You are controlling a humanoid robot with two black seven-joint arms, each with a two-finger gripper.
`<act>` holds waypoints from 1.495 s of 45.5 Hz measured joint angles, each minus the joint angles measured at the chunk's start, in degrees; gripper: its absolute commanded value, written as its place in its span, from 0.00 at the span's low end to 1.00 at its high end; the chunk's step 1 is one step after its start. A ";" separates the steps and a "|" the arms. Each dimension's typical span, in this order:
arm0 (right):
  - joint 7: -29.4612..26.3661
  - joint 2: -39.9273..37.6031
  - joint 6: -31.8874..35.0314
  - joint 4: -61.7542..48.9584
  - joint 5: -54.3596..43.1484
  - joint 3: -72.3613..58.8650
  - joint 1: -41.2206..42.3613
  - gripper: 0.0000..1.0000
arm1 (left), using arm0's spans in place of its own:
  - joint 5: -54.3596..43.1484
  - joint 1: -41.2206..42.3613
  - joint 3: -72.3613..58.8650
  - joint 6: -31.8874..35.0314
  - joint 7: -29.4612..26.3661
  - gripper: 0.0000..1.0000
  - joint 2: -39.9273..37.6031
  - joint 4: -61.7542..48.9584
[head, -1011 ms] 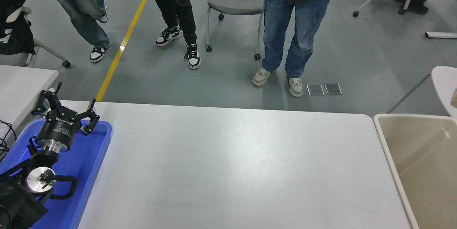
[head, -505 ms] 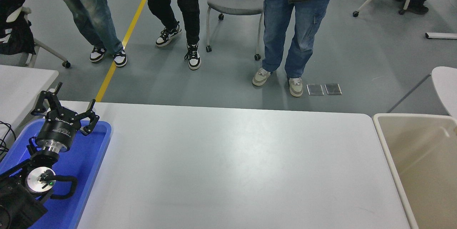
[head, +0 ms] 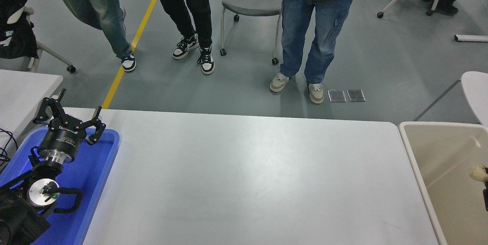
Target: Clean the table surface
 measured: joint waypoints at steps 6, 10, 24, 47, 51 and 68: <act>-0.05 0.25 -0.36 -0.43 -0.13 -0.04 -0.34 1.00 | 0.00 0.00 0.00 0.00 0.00 1.00 0.00 0.00; -0.07 0.32 -0.54 -0.60 -0.17 0.18 -0.53 1.00 | 0.00 0.00 0.00 0.00 0.00 1.00 0.00 0.00; -0.17 -0.07 -0.35 -0.60 0.08 1.24 -0.66 1.00 | 0.00 0.00 0.00 0.01 0.00 1.00 0.00 0.00; 0.31 -4.95 -0.03 18.12 -0.58 17.09 -0.27 1.00 | -0.02 0.01 0.00 0.04 0.01 1.00 -0.01 0.00; 0.37 -4.53 -0.23 23.00 -1.89 21.30 -0.28 1.00 | 0.00 0.01 0.00 0.03 0.01 1.00 -0.01 0.01; 2.65 9.05 -1.88 31.36 -19.41 43.30 0.35 1.00 | 0.00 0.01 0.00 0.02 0.02 1.00 -0.01 0.00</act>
